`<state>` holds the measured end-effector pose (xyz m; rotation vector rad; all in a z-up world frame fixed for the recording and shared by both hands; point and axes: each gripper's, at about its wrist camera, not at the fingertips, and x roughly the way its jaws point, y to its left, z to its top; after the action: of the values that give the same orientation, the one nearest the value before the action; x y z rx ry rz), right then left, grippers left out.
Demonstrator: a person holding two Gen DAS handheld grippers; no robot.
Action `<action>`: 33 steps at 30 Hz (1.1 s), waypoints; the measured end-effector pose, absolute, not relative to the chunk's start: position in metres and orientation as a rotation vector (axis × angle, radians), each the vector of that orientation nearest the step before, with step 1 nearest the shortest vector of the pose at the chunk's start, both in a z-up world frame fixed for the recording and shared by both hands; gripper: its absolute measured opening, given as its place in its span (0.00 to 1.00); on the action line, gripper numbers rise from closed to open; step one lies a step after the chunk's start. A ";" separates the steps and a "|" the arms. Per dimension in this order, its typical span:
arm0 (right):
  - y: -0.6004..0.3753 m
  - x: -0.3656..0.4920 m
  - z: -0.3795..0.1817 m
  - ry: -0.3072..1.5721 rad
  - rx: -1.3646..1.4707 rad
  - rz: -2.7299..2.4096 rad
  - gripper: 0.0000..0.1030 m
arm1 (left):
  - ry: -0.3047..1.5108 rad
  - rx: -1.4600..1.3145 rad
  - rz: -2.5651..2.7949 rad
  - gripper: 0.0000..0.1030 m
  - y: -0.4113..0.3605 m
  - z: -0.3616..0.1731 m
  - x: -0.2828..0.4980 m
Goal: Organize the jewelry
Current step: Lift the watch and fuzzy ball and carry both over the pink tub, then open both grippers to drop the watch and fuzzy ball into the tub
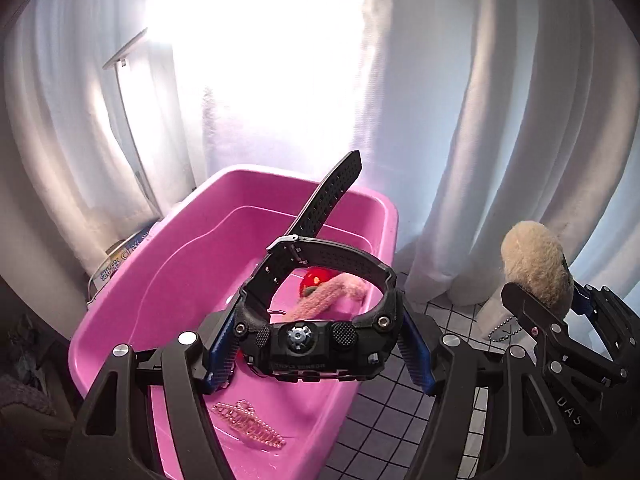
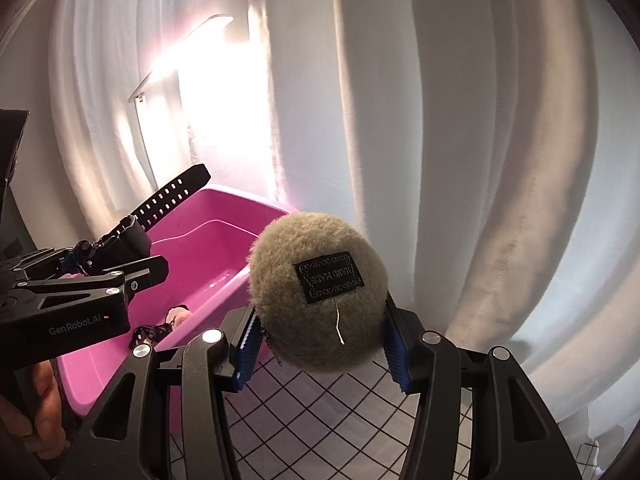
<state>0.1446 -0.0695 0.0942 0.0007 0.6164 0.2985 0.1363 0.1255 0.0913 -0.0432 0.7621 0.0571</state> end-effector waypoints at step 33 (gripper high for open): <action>0.104 0.233 0.063 0.883 -0.141 0.411 0.62 | 0.981 -0.150 0.283 0.66 0.269 0.034 0.159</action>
<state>0.2330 0.1043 0.0627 -0.1406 0.8828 0.4110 0.1593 0.2685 0.0341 -0.1500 0.9812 0.2825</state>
